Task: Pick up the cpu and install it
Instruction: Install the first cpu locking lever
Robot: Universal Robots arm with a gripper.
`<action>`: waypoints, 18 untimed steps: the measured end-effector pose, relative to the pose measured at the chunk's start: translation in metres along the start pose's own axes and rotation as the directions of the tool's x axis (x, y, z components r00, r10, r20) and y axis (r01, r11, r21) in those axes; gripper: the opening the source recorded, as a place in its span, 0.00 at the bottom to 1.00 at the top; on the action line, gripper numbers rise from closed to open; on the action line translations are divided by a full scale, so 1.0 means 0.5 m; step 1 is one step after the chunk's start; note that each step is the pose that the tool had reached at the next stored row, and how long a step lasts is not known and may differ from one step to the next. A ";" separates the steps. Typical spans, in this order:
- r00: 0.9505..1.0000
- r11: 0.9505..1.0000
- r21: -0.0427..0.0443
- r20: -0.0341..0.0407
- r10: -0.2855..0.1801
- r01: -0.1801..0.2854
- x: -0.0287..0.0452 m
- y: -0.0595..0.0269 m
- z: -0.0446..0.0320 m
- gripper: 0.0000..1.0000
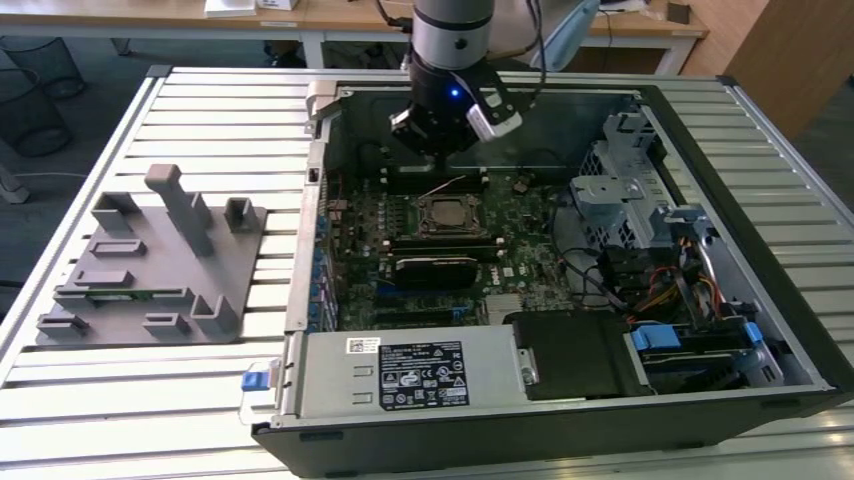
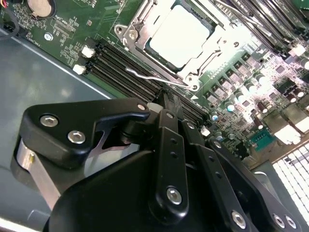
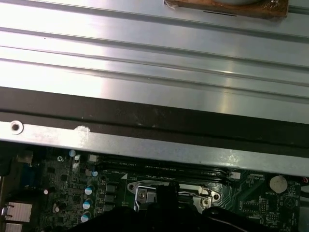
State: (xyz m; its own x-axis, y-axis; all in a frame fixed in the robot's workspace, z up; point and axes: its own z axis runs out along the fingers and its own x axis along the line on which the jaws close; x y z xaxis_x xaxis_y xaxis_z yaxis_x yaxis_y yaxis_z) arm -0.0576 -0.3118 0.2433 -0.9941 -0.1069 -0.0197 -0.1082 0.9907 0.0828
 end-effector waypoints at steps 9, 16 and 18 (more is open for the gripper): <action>1.000 1.000 0.000 0.000 0.000 0.000 -0.006 -0.001 0.001 0.11; 1.000 1.000 0.000 0.000 0.000 0.000 -0.008 -0.001 0.002 0.11; 1.000 1.000 0.000 0.000 0.000 0.000 -0.009 -0.001 0.002 0.11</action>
State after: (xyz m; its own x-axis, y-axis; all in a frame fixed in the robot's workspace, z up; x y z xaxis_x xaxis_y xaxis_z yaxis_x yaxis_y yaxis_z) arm -0.0529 -0.3118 0.2424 -0.9941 -0.1070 -0.0198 -0.1083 0.9907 0.0830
